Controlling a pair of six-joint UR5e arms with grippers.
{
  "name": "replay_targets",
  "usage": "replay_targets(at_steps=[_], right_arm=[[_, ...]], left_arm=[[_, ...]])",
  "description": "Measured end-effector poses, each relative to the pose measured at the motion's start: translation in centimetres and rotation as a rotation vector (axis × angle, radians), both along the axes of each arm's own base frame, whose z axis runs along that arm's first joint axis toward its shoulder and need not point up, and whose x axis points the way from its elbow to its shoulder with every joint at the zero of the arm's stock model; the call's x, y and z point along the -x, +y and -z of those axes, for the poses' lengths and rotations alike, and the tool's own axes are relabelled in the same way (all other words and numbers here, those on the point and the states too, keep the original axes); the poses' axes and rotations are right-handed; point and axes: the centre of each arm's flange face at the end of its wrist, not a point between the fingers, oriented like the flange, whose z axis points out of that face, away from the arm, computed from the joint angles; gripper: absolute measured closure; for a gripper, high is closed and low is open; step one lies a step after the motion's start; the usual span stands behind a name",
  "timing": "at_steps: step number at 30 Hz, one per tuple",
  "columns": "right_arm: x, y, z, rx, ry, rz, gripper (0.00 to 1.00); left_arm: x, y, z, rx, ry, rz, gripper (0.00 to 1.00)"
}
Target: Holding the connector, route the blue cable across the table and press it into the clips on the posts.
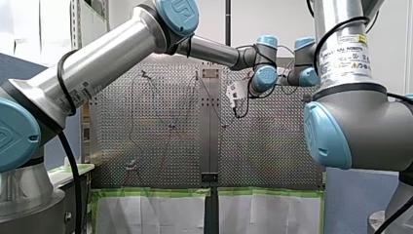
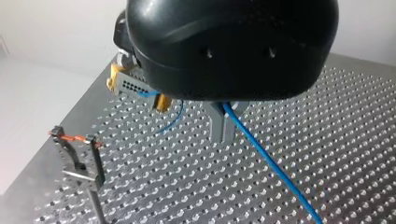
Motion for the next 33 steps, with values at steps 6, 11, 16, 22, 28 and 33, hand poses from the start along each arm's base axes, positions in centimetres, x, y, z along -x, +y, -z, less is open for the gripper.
replay_targets(at_steps=[6, 11, 16, 22, 28, 33], right_arm=[[0.3, 0.1, -1.7, 0.027, -0.006, -0.001, 1.00], [0.7, 0.7, -3.9, 0.051, -0.024, -0.001, 1.00], [0.9, 1.2, -5.2, 0.065, -0.036, -0.002, 1.00], [0.7, 1.4, -5.6, 0.069, -0.038, -0.006, 1.00], [0.2, 1.6, -5.5, 0.066, -0.038, -0.015, 1.00], [0.3, 1.5, -5.4, 0.064, -0.043, -0.014, 1.00]], left_arm=[[-0.6, 0.6, -0.9, 0.005, -0.012, -0.020, 1.00], [-1.1, 1.1, -1.9, 0.015, -0.023, -0.027, 1.00], [-3.0, 2.0, -3.2, 0.028, -0.054, -0.031, 1.00], [-5.2, 2.5, -4.5, 0.056, -0.094, -0.016, 1.00], [-7.8, 4.3, -4.6, 0.057, -0.100, -0.042, 1.00], [-9.3, 5.3, -4.7, 0.056, -0.103, -0.048, 1.00]])
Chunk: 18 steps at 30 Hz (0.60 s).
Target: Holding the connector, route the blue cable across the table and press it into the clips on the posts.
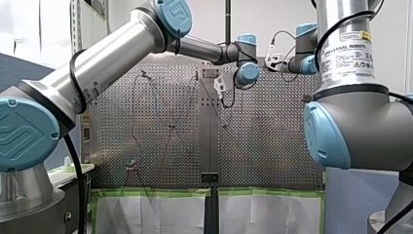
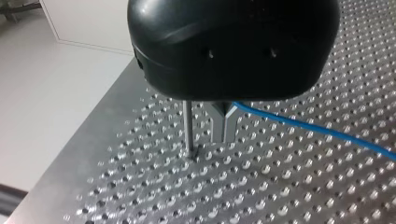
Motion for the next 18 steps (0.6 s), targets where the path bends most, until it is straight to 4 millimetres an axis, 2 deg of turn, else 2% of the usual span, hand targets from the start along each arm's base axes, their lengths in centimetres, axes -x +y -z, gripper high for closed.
replay_targets(at_steps=[10, 18], right_arm=[[0.4, -1.1, 1.4, -0.007, -0.003, 0.002, 1.00], [0.9, -1.7, 1.0, 0.013, -0.022, 0.000, 1.00]], left_arm=[[-2.2, 0.9, -0.1, -0.008, -0.016, 0.041, 1.00], [-3.5, 1.4, -0.3, 0.001, -0.035, 0.060, 1.00]])
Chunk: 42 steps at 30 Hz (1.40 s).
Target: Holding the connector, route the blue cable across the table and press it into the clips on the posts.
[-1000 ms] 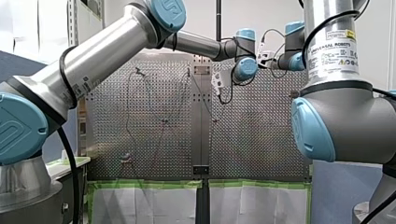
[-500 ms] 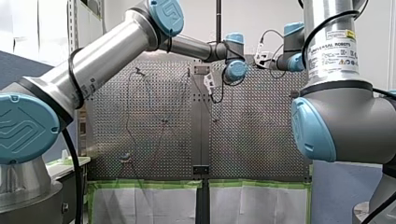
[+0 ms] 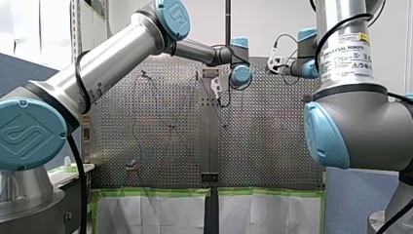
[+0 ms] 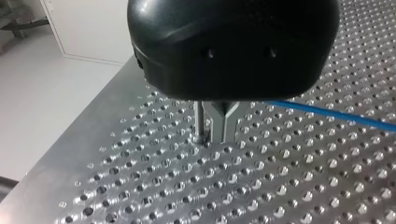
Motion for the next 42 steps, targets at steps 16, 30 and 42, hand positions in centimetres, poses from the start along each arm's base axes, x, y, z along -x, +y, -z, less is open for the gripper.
replay_targets(at_steps=[16, 30, 42], right_arm=[[0.2, -0.2, 0.0, 0.004, -0.004, -0.002, 1.00], [0.3, -0.2, 0.0, 0.002, -0.003, -0.001, 1.00], [0.7, -0.4, 0.1, 0.000, -0.002, 0.005, 1.00]], left_arm=[[1.6, -0.2, 2.5, -0.047, 0.070, 0.011, 0.00], [5.4, -0.5, 1.7, -0.051, 0.132, 0.013, 0.00], [9.7, -1.0, 0.1, -0.065, 0.141, 0.056, 0.00]])
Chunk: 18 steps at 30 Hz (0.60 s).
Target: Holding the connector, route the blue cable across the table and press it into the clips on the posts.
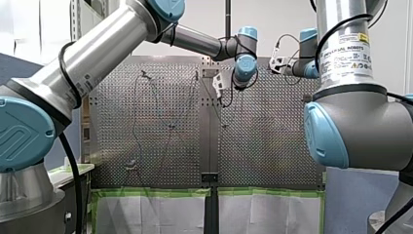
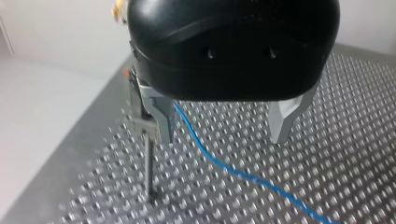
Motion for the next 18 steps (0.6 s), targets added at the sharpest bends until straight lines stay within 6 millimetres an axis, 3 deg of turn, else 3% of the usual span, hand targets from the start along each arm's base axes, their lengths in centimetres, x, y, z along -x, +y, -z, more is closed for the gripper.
replay_targets(at_steps=[7, 18], right_arm=[[0.1, -0.1, 0.1, -0.001, 0.001, 0.002, 1.00], [0.1, -0.1, 0.1, -0.003, 0.000, 0.002, 1.00]], left_arm=[[2.5, -0.2, -2.0, 0.024, -0.041, 0.040, 0.00], [4.2, 1.5, -4.8, 0.074, -0.103, 0.036, 0.00]])
